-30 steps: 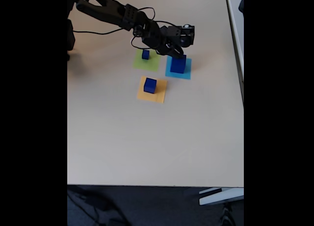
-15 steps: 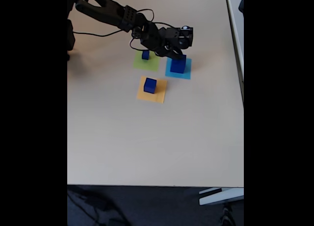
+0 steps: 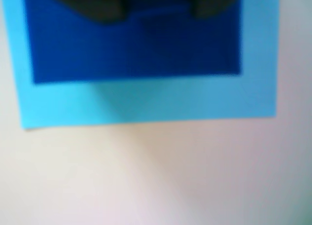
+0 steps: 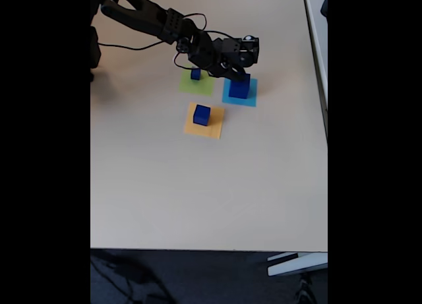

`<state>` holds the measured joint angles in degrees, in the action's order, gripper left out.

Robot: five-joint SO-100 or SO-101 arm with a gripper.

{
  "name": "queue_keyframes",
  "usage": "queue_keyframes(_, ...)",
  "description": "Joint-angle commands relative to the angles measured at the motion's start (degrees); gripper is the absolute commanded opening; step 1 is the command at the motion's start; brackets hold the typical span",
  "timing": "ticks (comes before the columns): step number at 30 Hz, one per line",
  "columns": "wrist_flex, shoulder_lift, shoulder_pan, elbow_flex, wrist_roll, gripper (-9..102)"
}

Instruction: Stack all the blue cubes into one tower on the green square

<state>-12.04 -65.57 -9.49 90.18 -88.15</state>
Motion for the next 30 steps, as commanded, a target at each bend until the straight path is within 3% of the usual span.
queue_keyframes(1, 0.70, -2.37, -0.70, 0.09, 0.00, 4)
queue_keyframes(12, 1.93, -2.37, -0.62, 0.35, 0.44, 11)
queue_keyframes(24, 2.37, -4.48, 0.26, -0.53, 4.22, 28)
queue_keyframes(30, -8.53, -8.53, 1.67, -7.29, 6.15, 30)
